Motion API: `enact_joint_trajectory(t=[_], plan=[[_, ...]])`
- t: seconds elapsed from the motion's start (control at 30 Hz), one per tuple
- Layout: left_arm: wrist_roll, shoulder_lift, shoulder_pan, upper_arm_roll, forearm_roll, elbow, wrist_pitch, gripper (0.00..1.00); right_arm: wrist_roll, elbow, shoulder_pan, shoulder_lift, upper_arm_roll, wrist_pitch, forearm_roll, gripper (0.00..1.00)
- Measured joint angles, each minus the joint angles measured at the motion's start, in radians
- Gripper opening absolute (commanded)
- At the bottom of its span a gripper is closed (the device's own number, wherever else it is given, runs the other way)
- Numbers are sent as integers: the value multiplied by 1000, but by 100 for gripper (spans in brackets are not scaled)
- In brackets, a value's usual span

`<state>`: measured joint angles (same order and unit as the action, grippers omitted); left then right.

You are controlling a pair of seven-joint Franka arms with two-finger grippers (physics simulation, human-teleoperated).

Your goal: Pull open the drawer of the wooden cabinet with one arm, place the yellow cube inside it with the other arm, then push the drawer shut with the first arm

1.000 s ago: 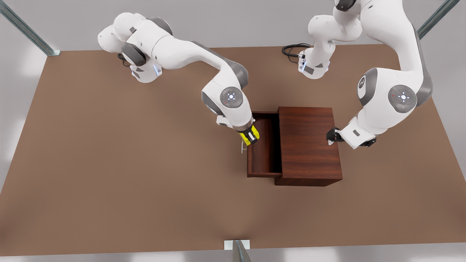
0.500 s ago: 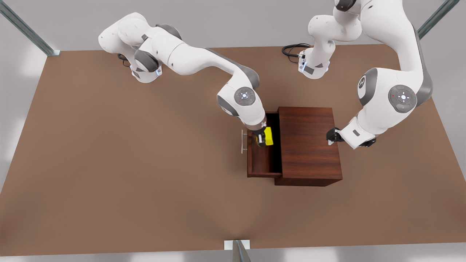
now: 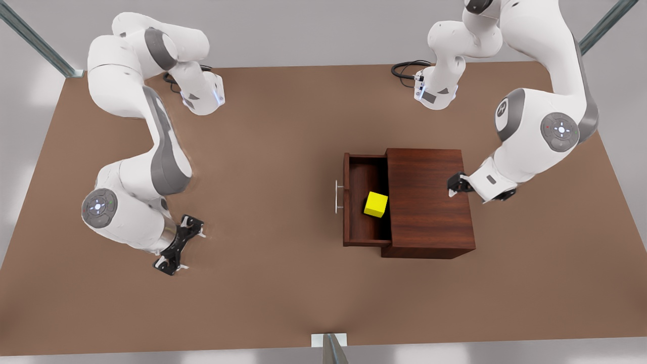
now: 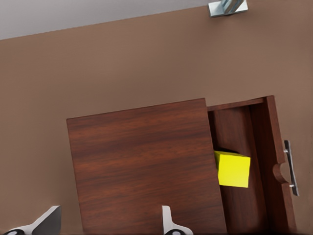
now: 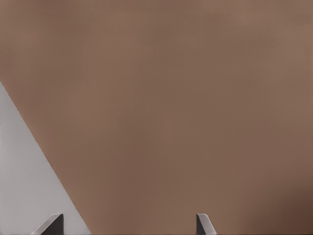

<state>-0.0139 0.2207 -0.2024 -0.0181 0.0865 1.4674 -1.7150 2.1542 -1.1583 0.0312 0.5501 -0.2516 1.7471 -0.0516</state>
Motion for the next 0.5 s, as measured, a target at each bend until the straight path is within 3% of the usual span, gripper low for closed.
enact_joint_trajectory(t=[0.1,0.2,0.23,0.27,0.3,0.5], plan=[[85,2,-205,-37,-78,-24,16,100,-321,-327,47,-243,116,-27,-25,100],[313,52,-400,-41,-82,-91,22,100,-602,-416,58,-300,153,-72,-31,100],[418,80,-428,-41,-82,-118,22,67,-685,-417,62,-302,157,-87,-28,100],[530,115,-443,-41,-87,-145,23,15,-764,-416,70,-303,158,-100,-22,100],[643,145,-458,-40,-96,-159,24,0,-838,-413,79,-303,159,-112,-16,100],[1262,258,-489,-37,-70,-178,18,0,-1207,-408,88,-304,160,-151,-3,100]])
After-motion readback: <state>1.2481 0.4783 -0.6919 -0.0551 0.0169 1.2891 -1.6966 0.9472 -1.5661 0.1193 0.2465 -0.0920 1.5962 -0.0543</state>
